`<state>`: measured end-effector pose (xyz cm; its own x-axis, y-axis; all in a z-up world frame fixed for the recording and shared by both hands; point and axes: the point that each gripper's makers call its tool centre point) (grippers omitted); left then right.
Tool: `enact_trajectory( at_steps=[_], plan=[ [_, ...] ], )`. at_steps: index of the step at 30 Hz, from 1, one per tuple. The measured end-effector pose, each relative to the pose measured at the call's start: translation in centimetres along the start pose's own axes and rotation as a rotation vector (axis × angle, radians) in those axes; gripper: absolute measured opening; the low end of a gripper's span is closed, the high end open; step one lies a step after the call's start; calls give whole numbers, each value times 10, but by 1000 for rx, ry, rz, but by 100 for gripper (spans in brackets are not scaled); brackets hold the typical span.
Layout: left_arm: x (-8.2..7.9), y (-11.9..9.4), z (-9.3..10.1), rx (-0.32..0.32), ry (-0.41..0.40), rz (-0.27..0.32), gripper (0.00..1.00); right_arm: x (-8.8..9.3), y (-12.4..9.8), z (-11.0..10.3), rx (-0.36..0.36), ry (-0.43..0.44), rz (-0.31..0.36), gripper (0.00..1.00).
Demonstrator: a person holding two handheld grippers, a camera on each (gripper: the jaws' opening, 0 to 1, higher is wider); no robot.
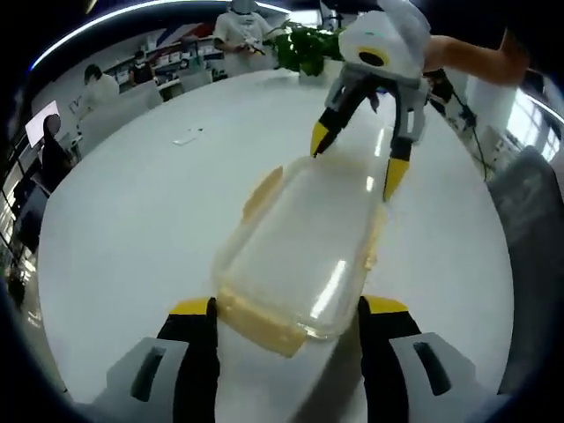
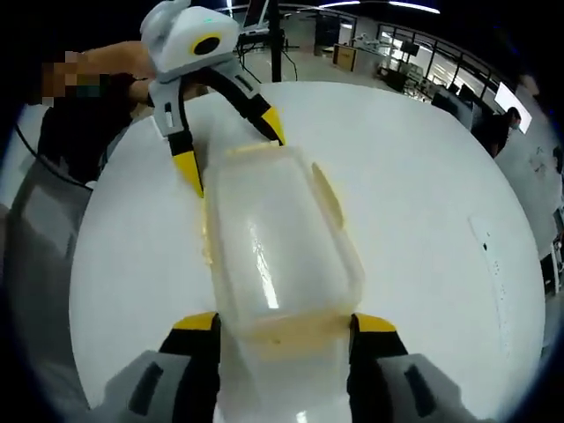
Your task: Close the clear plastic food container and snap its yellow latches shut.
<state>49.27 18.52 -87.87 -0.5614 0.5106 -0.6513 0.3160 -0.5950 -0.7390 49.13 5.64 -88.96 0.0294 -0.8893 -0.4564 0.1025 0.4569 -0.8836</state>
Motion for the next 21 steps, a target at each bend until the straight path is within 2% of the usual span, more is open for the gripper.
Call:
enact_trajectory(
  at_steps=[9,11,12,13,14,15,21],
  plan=[
    [3,-1,-3,16,44,-49,60,6,-4,0,-73,-96,-57,52],
    [4,-1,-3,19,49,-56,59,10,-4,1,-94,-145,-84,49],
    [4,-1,-3,24,56,-63,59,13,-6,2,-112,-199,-111,45],
    [6,-2,-3,33,66,-73,59,13,-7,4,-105,-172,-114,37],
    [6,-2,-3,36,71,-75,59,12,-7,1,-112,-69,-105,37],
    [6,-2,-3,36,66,-80,59,12,-7,6,-124,-121,-89,37],
    [6,-1,-3,31,73,-104,59,12,-6,3,-120,-133,-89,37]
  ],
)
Point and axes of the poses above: the point that each gripper's makers call its tool centre point, and the gripper's own axes: y roughly forward along the fingers, z roughly to its right, x roughly out of its underside, and after that the axes turned 14 degrees about -y, right-handed
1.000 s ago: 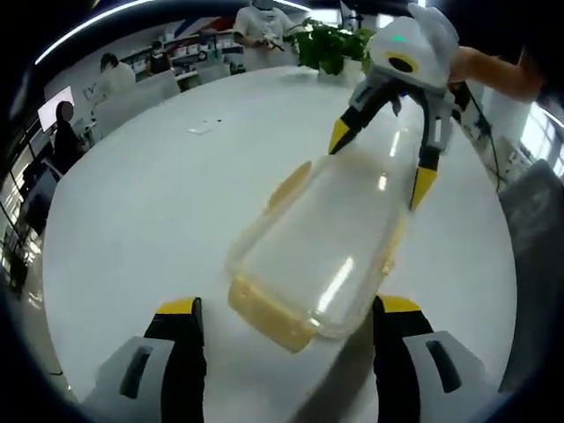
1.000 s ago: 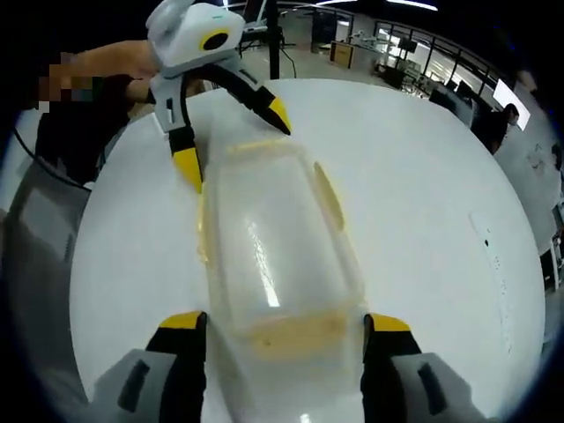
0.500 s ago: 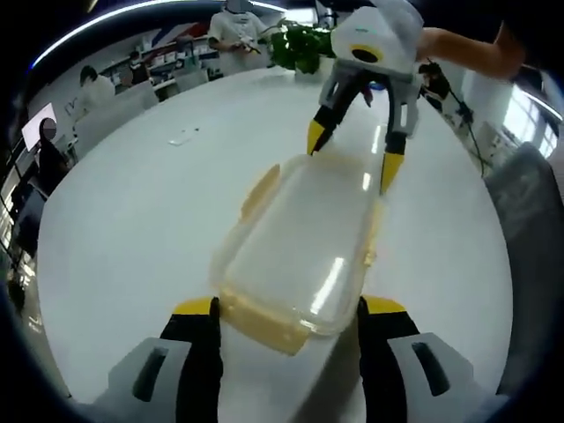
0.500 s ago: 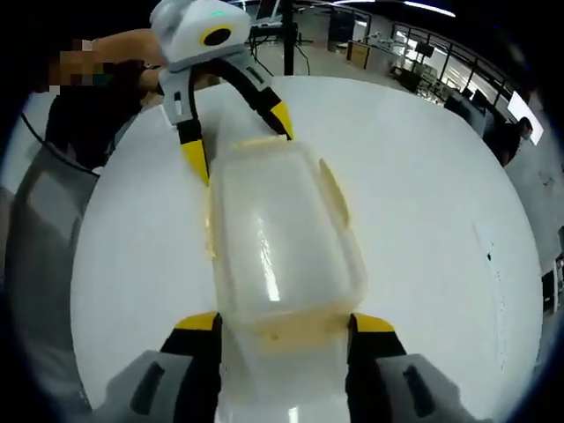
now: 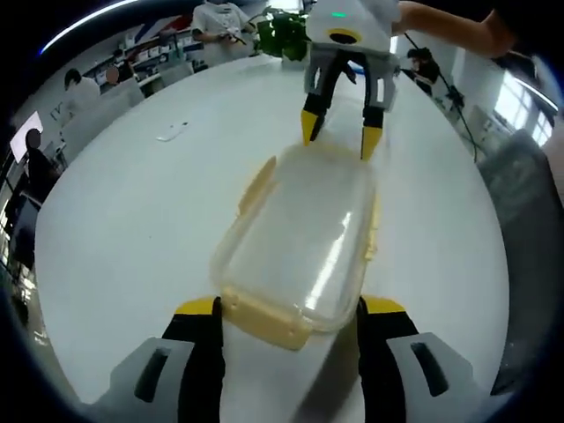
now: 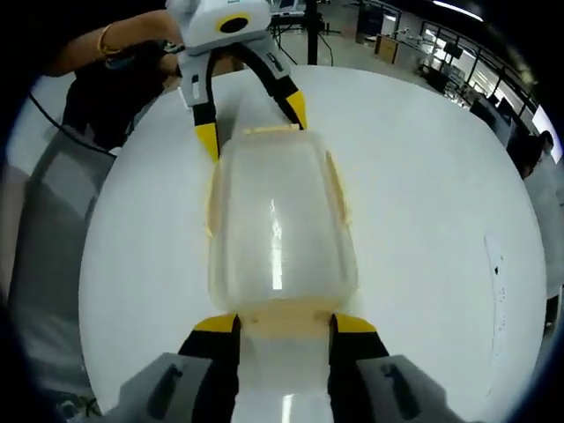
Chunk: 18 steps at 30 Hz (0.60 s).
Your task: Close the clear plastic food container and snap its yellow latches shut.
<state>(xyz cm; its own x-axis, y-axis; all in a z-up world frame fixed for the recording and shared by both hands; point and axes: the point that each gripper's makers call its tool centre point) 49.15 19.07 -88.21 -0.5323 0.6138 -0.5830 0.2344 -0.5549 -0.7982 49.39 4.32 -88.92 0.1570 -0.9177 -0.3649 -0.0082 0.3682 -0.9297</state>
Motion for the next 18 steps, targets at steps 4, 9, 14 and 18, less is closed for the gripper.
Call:
enact_trajectory(
  at_steps=[4,9,14,18],
  plan=[
    [0,0,-1,-1,6,-13,59,-1,1,-1,18,-8,-49,37],
    [0,1,-1,-2,15,-42,59,-2,3,0,-12,-75,-97,38],
    [3,0,-5,2,30,-55,58,-1,2,1,-19,-87,-95,38],
    [4,0,-5,10,57,-78,58,-2,2,1,-27,-106,-88,38]
  ],
)
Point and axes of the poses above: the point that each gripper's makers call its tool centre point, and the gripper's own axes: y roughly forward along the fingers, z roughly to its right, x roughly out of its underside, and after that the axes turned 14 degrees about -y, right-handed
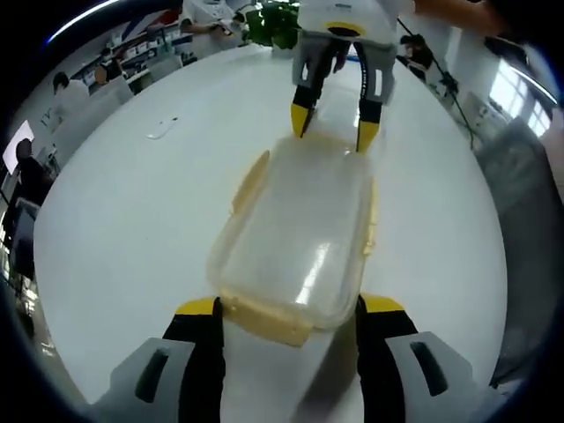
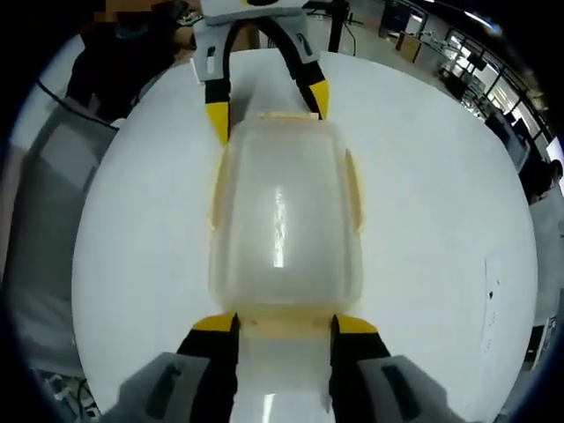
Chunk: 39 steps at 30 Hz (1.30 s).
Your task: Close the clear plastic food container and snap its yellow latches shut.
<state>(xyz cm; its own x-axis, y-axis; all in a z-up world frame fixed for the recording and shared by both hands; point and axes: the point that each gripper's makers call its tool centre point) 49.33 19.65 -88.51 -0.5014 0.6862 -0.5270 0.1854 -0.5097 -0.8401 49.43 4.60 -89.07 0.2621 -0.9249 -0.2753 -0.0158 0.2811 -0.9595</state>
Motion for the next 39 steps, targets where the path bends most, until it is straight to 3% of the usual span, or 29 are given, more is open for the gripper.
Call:
enact_trajectory(
  at_steps=[5,14,21,22,27,28,31,39],
  plan=[
    [2,0,0,16,34,-23,57,0,1,1,-2,2,0,37],
    [5,-2,-2,53,151,-120,54,-1,1,1,-8,6,-26,37],
    [7,-3,-9,92,270,-195,42,1,1,1,-7,4,-11,37],
    [5,-4,-12,87,267,-196,37,1,1,0,-5,-3,-5,37],
    [4,-5,-13,103,259,-170,38,1,3,1,2,4,-2,37],
    [3,-5,-12,101,219,-149,38,1,3,1,3,4,-2,37],
    [4,-5,-15,107,208,-130,38,0,2,1,2,-6,-4,38],
    [2,-5,-13,111,228,-146,41,-1,2,1,4,5,-20,38]
  ],
)
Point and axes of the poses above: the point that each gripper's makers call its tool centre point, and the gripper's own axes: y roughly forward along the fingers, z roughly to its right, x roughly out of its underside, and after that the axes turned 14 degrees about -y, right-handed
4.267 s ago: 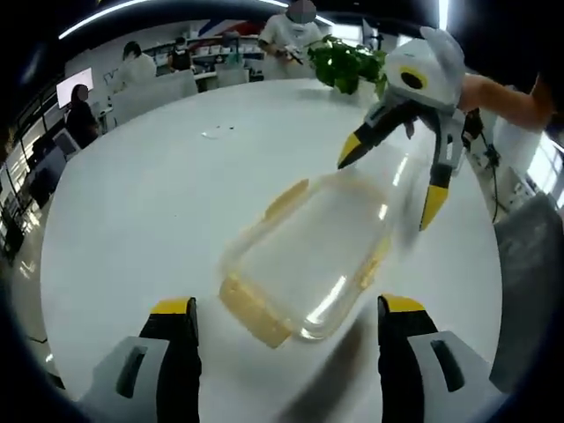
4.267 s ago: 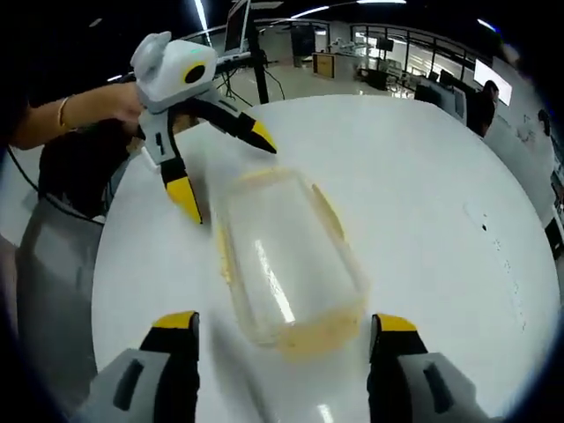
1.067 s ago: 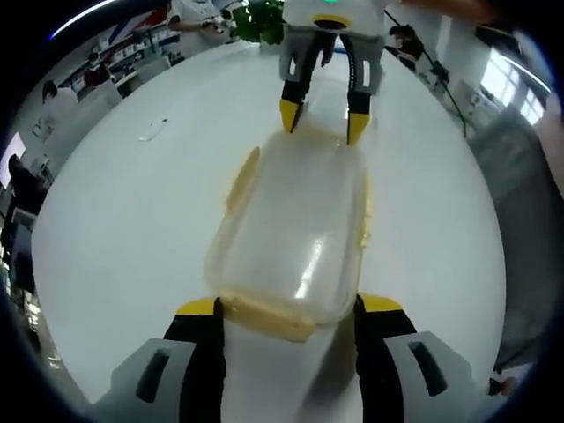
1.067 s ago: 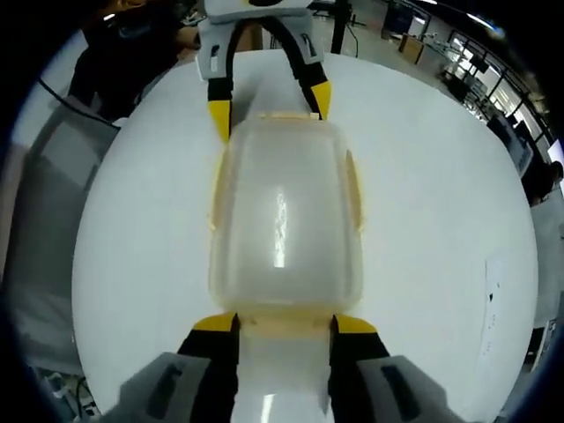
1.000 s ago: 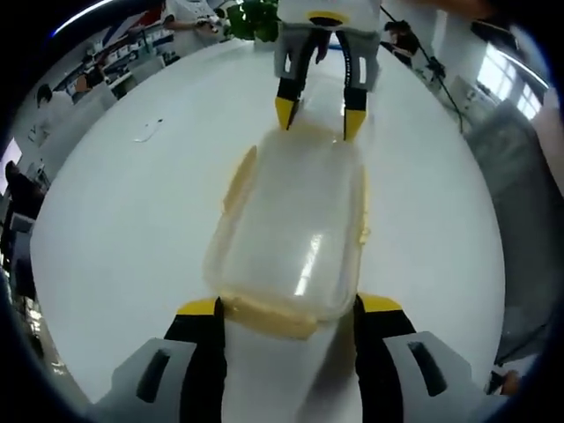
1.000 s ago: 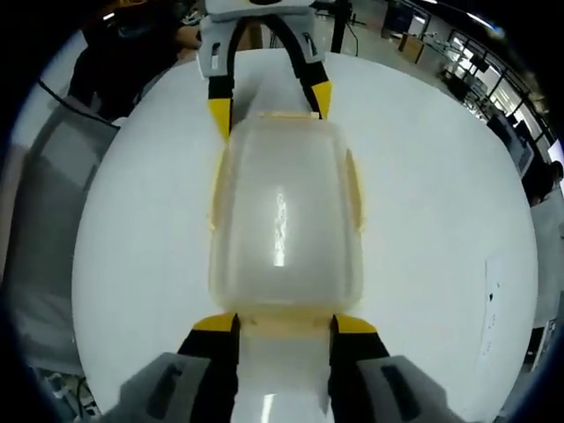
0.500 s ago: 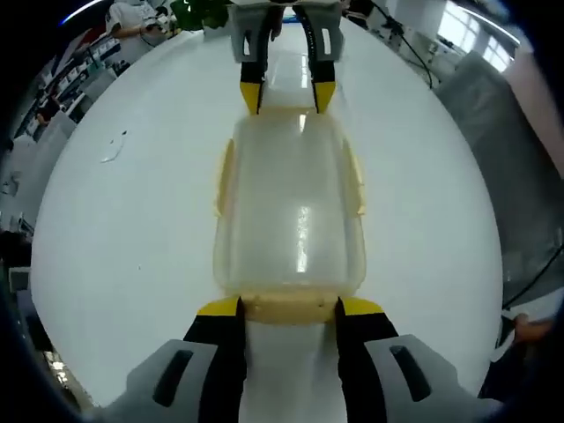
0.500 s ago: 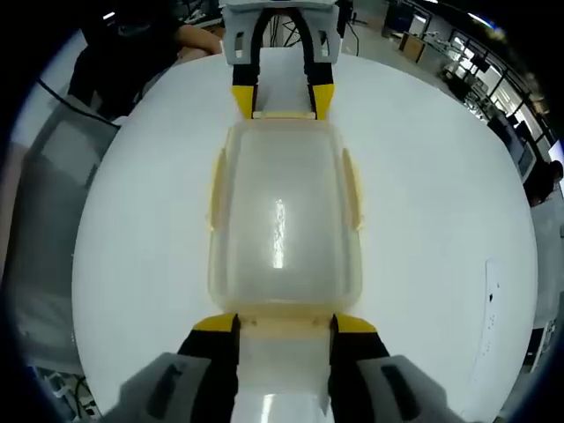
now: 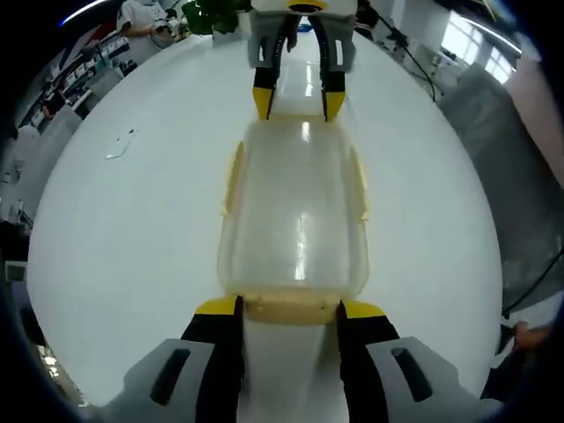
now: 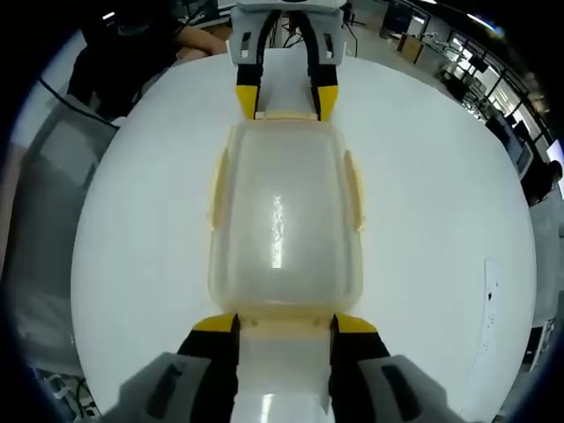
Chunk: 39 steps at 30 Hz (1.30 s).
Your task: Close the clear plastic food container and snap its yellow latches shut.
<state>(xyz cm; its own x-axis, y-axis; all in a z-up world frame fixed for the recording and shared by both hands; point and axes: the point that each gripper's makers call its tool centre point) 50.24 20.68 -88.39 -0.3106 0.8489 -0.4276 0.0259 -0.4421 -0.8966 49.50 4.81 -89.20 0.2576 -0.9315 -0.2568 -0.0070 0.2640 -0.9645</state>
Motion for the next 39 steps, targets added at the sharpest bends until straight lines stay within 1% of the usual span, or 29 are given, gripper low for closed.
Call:
enact_trajectory(
  at_steps=[2,3,4,7,8,10,12,14,18,20,24,27,30,31,35,37,39],
  plan=[
    [0,0,0,-1,0,2,40,0,-1,-1,3,12,-15,37],
    [1,0,0,-4,-12,-3,39,0,-1,-2,5,8,-14,37],
    [0,-1,-2,-14,-30,-11,38,1,-1,0,7,10,-15,37],
    [0,1,0,-23,-10,-56,37,1,-1,-1,12,28,-7,37],
    [-1,1,0,-24,-15,-57,37,1,-1,-3,9,28,-6,37],
    [1,-2,0,4,-16,-75,37,-3,-5,-5,3,47,22,37],
    [2,-7,-4,-1,-2,-82,37,-8,-13,-3,13,54,44,37],
    [1,-11,-6,-7,2,-85,37,-10,-17,0,22,48,48,37],
    [-9,-28,-2,-21,14,-83,37,-11,-31,1,25,43,61,37],
    [-14,-34,-1,-29,8,-82,37,-10,-36,1,32,43,67,37],
    [-26,-44,7,-38,13,-93,37,-10,-55,-4,34,29,64,37],
    [-37,-52,11,-51,15,-81,37,-4,-70,-4,41,24,65,37],
    [-51,-59,15,-67,31,-56,37,3,-81,-4,51,20,55,37],
    [-53,-59,15,-70,34,-53,37,5,-84,-5,54,19,52,37],
    [-71,-65,22,-74,38,-33,37,16,-96,-7,61,7,34,37],
    [-78,-65,25,-76,40,-28,37,20,-101,-9,63,10,31,37],
    [-83,-64,28,-81,48,-39,37,23,-105,-13,63,12,32,37]
  ],
)
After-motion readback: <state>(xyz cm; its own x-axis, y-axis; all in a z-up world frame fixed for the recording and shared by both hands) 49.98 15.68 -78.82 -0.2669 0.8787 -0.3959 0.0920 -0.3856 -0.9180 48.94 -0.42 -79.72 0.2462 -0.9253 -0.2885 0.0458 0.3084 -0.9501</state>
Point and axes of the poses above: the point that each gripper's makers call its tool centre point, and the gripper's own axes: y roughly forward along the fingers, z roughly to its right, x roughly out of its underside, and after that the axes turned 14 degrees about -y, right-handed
